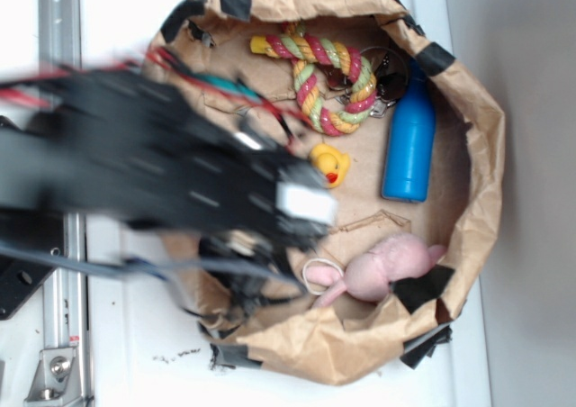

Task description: Grab the wood chip.

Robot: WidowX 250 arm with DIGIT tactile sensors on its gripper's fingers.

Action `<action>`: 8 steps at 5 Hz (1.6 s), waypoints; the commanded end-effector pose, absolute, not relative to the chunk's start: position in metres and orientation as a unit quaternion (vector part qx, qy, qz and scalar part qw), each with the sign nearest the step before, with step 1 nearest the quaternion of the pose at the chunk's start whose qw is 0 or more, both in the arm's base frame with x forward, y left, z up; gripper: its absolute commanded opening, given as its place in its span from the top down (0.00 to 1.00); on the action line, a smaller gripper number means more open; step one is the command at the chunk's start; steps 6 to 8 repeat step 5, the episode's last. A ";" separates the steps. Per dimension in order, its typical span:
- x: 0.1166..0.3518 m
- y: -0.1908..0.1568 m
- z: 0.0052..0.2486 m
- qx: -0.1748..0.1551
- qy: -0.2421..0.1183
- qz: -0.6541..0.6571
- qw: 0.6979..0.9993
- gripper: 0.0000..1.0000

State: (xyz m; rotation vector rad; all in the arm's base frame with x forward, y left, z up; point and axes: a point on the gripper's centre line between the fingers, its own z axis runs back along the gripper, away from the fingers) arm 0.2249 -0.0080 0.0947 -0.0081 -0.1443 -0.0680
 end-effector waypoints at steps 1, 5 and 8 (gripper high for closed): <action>0.218 0.020 0.187 -0.017 -0.133 0.048 0.990 1.00; 0.248 -0.004 0.169 0.030 -0.090 0.016 0.995 1.00; 0.248 -0.004 0.169 0.030 -0.090 0.016 0.995 1.00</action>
